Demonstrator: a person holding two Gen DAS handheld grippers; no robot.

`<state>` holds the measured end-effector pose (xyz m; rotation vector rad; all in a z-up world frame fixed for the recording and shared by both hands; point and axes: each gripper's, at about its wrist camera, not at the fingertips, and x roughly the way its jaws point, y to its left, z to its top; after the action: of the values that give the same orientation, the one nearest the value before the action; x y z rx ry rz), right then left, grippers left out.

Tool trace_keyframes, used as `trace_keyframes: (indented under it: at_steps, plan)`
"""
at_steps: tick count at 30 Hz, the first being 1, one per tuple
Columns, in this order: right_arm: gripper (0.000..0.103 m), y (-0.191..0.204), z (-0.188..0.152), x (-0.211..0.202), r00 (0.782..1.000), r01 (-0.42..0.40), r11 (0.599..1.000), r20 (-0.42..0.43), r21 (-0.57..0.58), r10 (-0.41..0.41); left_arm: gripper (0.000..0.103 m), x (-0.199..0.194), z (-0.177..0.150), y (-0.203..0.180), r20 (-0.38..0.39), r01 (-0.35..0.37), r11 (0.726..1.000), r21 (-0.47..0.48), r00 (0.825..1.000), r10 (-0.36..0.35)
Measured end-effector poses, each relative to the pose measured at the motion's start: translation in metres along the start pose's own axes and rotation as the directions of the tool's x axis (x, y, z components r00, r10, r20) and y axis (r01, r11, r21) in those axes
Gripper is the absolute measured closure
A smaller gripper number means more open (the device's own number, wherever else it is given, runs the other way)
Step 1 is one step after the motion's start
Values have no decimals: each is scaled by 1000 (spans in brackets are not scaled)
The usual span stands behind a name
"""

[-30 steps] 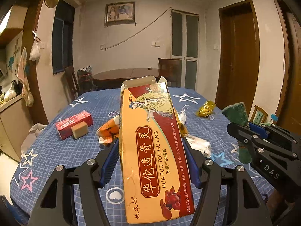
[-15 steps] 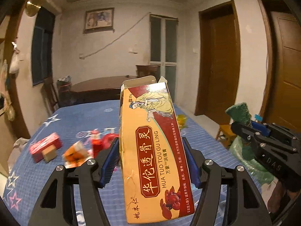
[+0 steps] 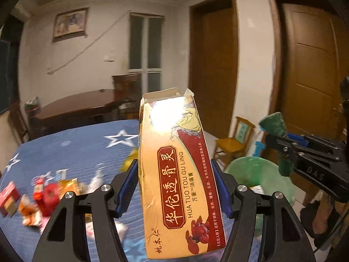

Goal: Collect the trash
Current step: 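Lift and carry the medicine box and scrubber roll with both grippers over the green bin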

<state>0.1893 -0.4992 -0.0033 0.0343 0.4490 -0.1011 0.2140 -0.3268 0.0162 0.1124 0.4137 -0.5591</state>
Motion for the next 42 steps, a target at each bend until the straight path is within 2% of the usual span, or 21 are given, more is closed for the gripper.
trace_keyframes:
  at_steps: [6, 12, 15, 19, 20, 24, 27, 29, 32, 42]
  plan:
    - [83, -52, 3, 14, 997, 43, 997, -72, 62, -39, 38, 43, 10, -49, -65, 115, 993, 36, 992, -113]
    - [83, -99, -9, 35, 981, 77, 990, -188, 118, -53, 38, 98, 16, -97, -170, 230, 972, 52, 961, -218]
    - [83, -119, -18, 50, 966, 83, 985, -255, 152, -42, 38, 127, 15, -116, -232, 272, 961, 51, 939, -254]
    - [83, -139, -33, 71, 940, 88, 978, -340, 190, -18, 38, 174, 12, -142, -340, 328, 944, 43, 893, -295]
    - [83, -143, -37, 76, 933, 85, 976, -359, 201, -8, 38, 182, 10, -146, -354, 332, 942, 43, 887, -297]
    - [83, -161, -47, 89, 911, 77, 966, -412, 246, 32, 38, 213, 0, -165, -424, 351, 935, 42, 854, -302]
    - [83, -173, -53, 97, 897, 80, 956, -438, 283, 55, 38, 244, -10, -169, -488, 371, 928, 20, 814, -315]
    - [83, -179, -57, 100, 891, 85, 953, -451, 292, 58, 38, 258, -17, -173, -513, 374, 927, 11, 798, -316]
    - [83, -184, -61, 104, 881, 92, 951, -470, 296, 61, 38, 280, -25, -176, -533, 375, 927, 11, 787, -312]
    - [83, -199, -72, 117, 865, 98, 946, -496, 309, 73, 38, 296, -38, -185, -542, 366, 930, 34, 789, -291]
